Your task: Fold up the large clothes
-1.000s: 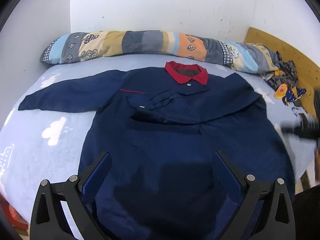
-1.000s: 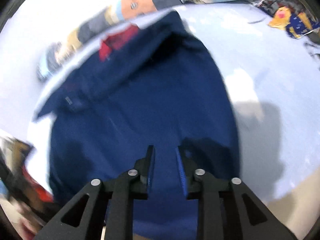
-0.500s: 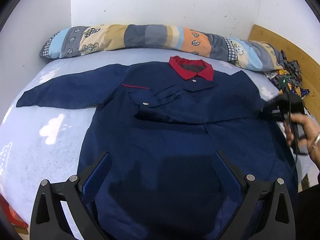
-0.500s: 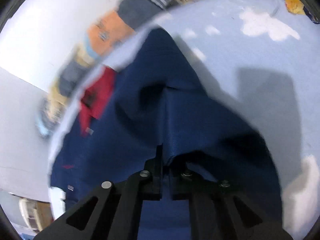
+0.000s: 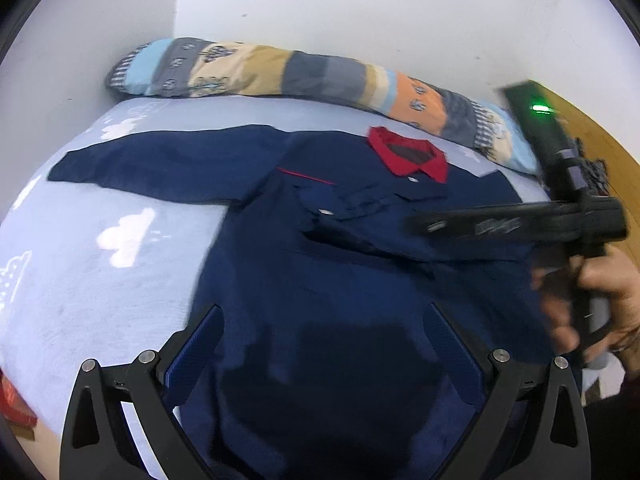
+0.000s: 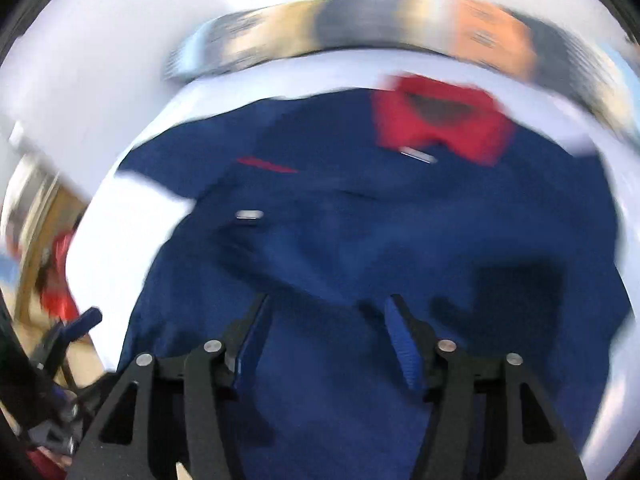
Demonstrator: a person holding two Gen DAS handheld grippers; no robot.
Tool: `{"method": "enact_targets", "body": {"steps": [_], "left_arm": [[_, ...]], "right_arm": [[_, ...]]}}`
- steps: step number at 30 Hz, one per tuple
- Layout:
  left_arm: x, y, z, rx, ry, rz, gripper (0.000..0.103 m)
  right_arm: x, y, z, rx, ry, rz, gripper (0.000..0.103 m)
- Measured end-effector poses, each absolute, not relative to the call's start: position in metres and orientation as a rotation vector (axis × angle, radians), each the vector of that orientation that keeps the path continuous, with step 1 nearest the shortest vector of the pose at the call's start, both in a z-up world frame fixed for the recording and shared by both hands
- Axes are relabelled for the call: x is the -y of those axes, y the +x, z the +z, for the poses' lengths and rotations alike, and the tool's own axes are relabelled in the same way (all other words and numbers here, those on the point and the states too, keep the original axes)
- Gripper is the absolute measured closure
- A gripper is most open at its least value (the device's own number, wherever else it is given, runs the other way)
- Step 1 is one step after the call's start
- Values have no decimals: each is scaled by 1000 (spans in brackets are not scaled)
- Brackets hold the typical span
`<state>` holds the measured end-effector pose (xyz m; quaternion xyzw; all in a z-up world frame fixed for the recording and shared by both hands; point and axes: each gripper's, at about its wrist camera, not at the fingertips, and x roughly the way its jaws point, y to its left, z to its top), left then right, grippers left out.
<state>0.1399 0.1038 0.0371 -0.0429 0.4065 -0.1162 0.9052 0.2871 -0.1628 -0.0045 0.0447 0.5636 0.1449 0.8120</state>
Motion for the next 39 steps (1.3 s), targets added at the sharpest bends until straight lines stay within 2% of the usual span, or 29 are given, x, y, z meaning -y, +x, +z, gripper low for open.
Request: {"method": "enact_targets", "body": {"steps": [4,7,8,9,10,12,14,16,19,22,25,27,29,31,35,39], "left_arm": [[-125,139,37,-832,-128,-183,2],[-138,140,34,-857,-191,-164,2],[-140,140,34,-863,-205,-164,2],[-141,140,34,-868,-215,-166,2],[-142,139,36,-867,-221,-169,2],[-143,137,40,-852,-217,-172,2],[-144,134,44,-832,-214,-173,2],[-146,132,45,-824,-216,-173,2],[-147,133,43,-834,-227,-174,2],[-147,133,44,-835,-219,-174,2],[-145,134,44,-830,-203,-166,2],[-145,136,43,-837,-198,-162,2],[-145,138,42,-844,-210,-161,2],[-144,142,42,-852,-221,-162,2],[-137,145,40,-857,-204,-157,2],[-129,146,38,-863,-174,-141,2]], "right_arm": [[77,299,-26,-1229,-69,477,45],[33,303,-47,-1207,-305,466,48],[23,306,-54,-1194,-362,464,54],[19,309,-61,-1184,-404,433,80],[21,312,-66,-1200,-409,397,98],[34,328,-75,-1276,-259,361,99],[43,335,-68,-1260,-164,320,99],[52,338,-38,-1154,-42,261,99],[46,330,-8,-1012,-31,223,99],[27,331,-29,-1073,-50,238,97],[18,329,-75,-1233,-96,216,90],[19,317,-80,-1276,-68,252,82],[21,296,-60,-1229,-78,308,70],[32,278,-40,-1162,-15,361,45],[73,244,-36,-1176,10,268,43],[114,213,-64,-1368,-1,144,44]]}}
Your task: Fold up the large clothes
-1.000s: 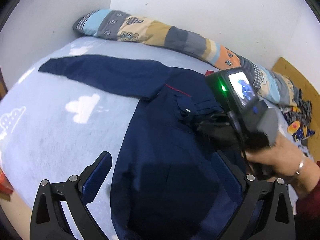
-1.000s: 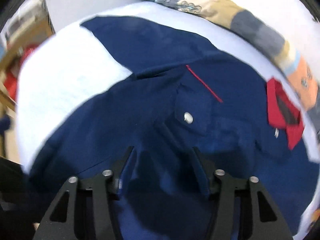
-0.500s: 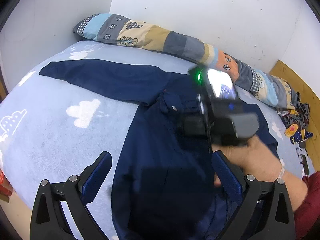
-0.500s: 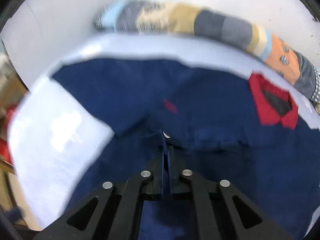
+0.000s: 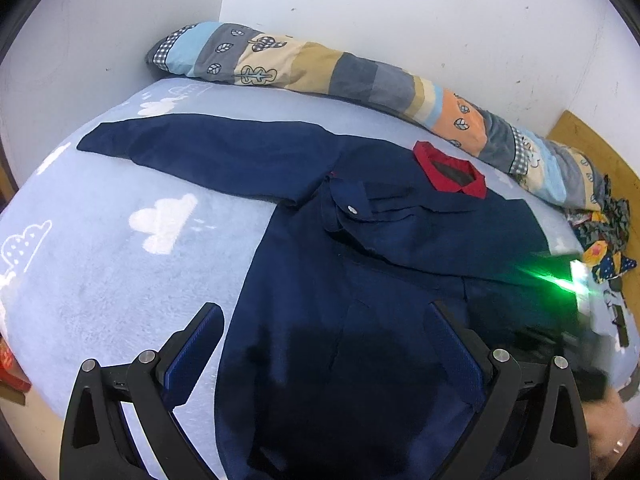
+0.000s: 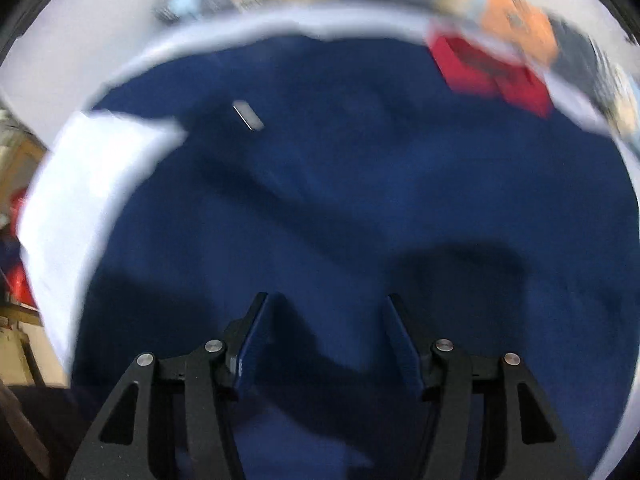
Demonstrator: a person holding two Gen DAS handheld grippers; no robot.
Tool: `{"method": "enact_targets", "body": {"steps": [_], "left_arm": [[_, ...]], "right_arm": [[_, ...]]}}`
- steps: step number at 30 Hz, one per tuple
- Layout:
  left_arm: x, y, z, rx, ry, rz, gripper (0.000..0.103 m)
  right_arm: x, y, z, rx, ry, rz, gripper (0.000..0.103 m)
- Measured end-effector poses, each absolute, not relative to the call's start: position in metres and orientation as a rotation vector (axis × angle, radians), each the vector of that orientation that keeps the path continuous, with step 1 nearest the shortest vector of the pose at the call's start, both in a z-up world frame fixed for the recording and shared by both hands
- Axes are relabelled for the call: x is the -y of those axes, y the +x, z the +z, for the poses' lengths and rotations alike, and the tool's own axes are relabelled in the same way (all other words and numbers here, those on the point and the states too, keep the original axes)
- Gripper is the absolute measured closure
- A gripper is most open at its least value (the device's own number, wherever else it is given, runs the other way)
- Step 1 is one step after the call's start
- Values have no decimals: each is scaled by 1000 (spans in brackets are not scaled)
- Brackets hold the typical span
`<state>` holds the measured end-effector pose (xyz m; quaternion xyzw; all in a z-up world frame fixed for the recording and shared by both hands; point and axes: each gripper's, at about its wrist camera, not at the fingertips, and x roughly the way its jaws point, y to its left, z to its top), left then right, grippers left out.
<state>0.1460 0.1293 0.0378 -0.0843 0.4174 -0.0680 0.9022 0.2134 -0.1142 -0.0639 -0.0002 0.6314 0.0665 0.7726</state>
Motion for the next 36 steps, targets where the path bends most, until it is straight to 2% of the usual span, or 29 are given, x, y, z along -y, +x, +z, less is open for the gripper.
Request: {"method": "enact_targets", "body": {"steps": [5,6,7,9,11,18,19,21,24,26,29,33,36], "left_arm": [[-118,144,34,-867,-134,-108,2],[-116,143,34,-867,-128,-106,2],[-115,141,33,-865,-123,-106,2],[-112,139,33,-867,-111,-94,3],[-117,138,35,-872,-128,-82,3],[-191,157,57,-883,-365,13,3],[-208,164,60,-890,-387,44,3],[-237,177,63,-904,-422,99,3],[-287,207,62,-951,-511,138,4],[-325,232,60,-970,-572,215,9],[-379,270,48,-979,-701,311,32],[-442,310,17,-932,-999,306,33],[-470,338,-6,-881,-1099,307,33]], "right_arm": [[137,165,-22,-1339,29,186,43],[144,152,-2,-1299,47,201,39],[150,141,15,-1256,62,215,27],[166,128,50,-1139,110,218,14],[191,112,74,-1029,173,221,14],[251,112,109,-871,227,154,15],[257,120,112,-873,243,156,16],[258,132,115,-863,206,159,24],[254,144,104,-816,118,137,23],[256,151,84,-821,131,146,24],[259,158,48,-917,156,154,32],[257,166,45,-919,155,188,34],[250,171,43,-900,117,196,33]]}}
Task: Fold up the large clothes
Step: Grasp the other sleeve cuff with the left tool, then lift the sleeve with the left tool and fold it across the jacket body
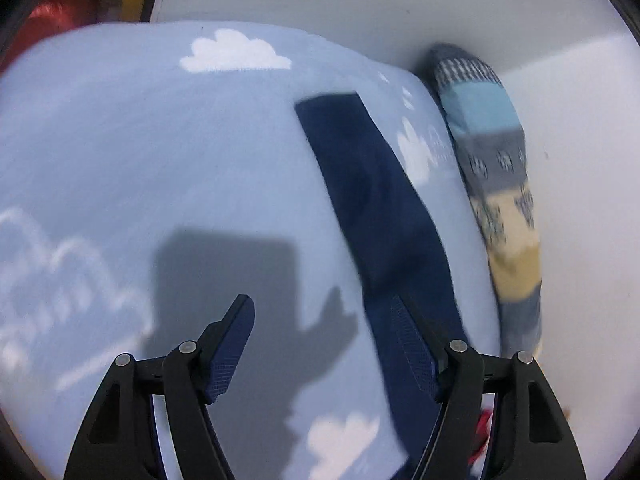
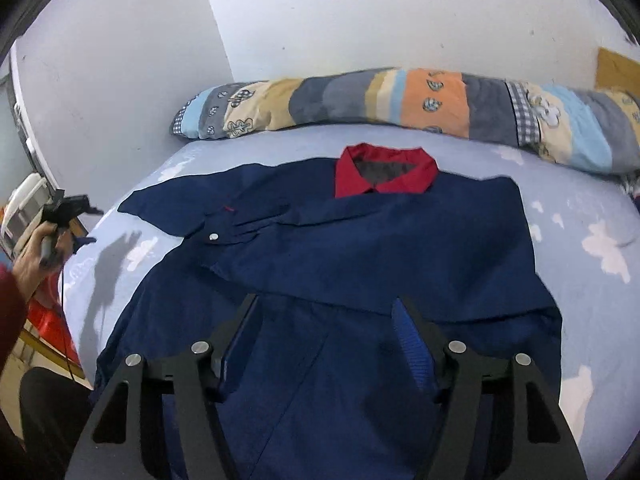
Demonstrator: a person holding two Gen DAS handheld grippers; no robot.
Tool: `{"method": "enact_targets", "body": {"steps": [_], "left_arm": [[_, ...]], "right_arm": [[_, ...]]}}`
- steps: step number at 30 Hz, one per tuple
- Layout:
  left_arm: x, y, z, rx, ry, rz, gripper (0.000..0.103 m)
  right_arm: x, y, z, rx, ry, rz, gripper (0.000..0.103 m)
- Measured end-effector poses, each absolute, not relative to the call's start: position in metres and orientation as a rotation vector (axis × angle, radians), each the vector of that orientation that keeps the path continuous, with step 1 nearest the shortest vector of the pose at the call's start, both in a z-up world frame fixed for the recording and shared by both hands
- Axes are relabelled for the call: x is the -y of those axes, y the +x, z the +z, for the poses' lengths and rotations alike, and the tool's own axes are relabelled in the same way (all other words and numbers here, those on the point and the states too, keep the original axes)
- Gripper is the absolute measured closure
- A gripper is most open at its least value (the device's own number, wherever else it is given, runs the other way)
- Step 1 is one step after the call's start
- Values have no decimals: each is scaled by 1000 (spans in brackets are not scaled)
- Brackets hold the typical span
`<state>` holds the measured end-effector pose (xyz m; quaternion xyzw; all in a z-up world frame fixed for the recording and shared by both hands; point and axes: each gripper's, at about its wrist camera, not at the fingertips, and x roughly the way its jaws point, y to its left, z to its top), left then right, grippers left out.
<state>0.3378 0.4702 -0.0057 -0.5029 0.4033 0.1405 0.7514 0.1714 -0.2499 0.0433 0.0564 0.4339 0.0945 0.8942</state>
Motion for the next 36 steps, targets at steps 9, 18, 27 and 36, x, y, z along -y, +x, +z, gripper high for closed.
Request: {"method": "enact_targets", "body": {"steps": [9,18,27,36], "left_arm": [[-510,387,-76,-680,-1245,292,34],[-522,429,-108,-620,-1184,261,97],[-488,410,-44,-562,-1035,182,97],[-407,379,74,-525,-897,12,96]], "right_arm": [[232,192,22,-953,112,219,33],[230,207,-5,-1021,139,187,34],[244,212,0,-991,225,143,34],[288,205,34,-872,358,44,33]]}}
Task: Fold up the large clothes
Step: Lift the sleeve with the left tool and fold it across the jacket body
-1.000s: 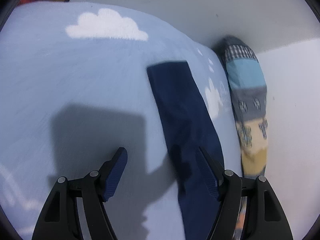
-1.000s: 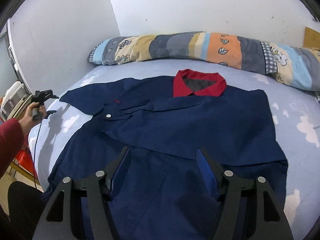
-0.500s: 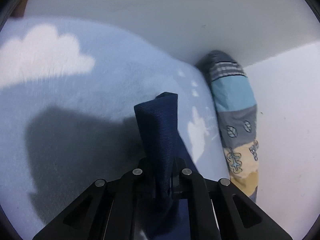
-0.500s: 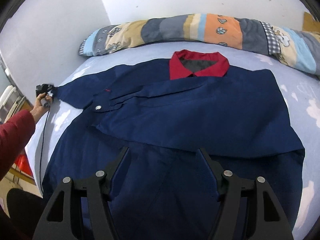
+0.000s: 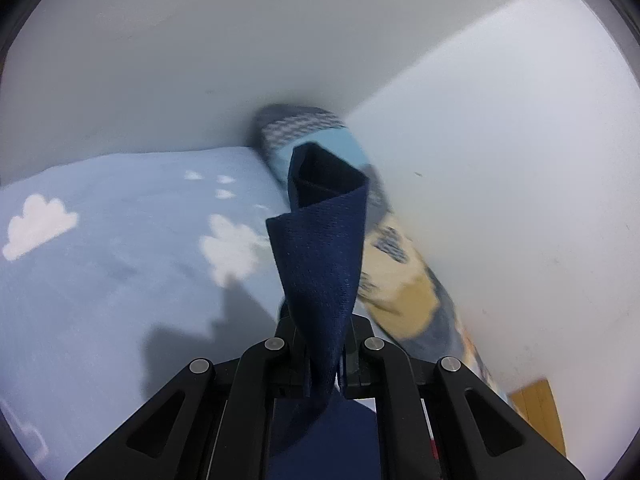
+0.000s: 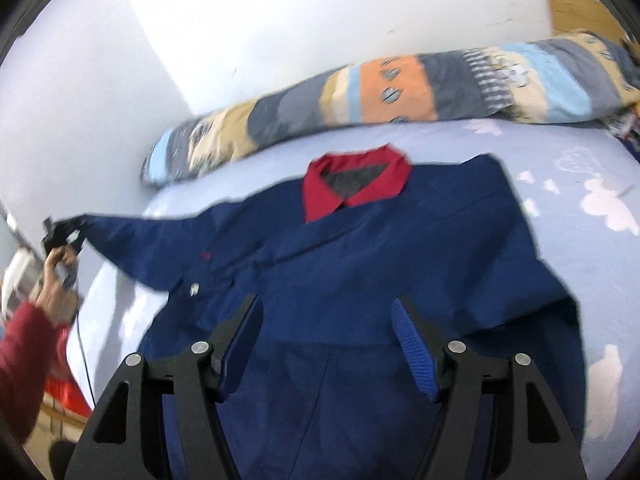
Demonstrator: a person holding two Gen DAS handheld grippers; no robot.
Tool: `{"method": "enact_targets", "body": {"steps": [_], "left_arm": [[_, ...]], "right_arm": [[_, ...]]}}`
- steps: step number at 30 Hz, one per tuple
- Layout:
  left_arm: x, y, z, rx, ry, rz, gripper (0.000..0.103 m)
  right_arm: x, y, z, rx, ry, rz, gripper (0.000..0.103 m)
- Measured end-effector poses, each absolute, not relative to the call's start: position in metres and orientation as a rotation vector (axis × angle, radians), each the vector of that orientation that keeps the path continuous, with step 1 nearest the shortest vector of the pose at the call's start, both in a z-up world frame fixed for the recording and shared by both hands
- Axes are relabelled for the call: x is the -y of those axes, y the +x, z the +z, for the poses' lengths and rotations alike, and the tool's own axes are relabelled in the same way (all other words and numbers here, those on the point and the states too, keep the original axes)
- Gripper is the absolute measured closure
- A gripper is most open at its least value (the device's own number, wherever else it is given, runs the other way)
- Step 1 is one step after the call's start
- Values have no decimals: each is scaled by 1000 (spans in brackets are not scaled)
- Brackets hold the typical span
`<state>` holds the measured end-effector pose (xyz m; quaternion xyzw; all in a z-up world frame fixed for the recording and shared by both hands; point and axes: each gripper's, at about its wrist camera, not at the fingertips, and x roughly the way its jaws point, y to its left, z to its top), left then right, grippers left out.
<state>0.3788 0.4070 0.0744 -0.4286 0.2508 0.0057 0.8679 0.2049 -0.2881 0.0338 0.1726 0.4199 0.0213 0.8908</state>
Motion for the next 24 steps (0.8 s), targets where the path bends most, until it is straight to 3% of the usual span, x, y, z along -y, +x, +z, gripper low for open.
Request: {"method": "enact_targets", "body": {"steps": [14,18,24], "left_arm": [[-208,304,209,-540,-706,-232,96],[-132,291,220,-585,-639,-322,96],[-9,294,190,-712,-552,-466,96]], "right_arm": [[370,167,77,-686,486,-93,32],[387,154,85,-650,494,-105,32],[418,132,93,-603,549,-142,32]]}}
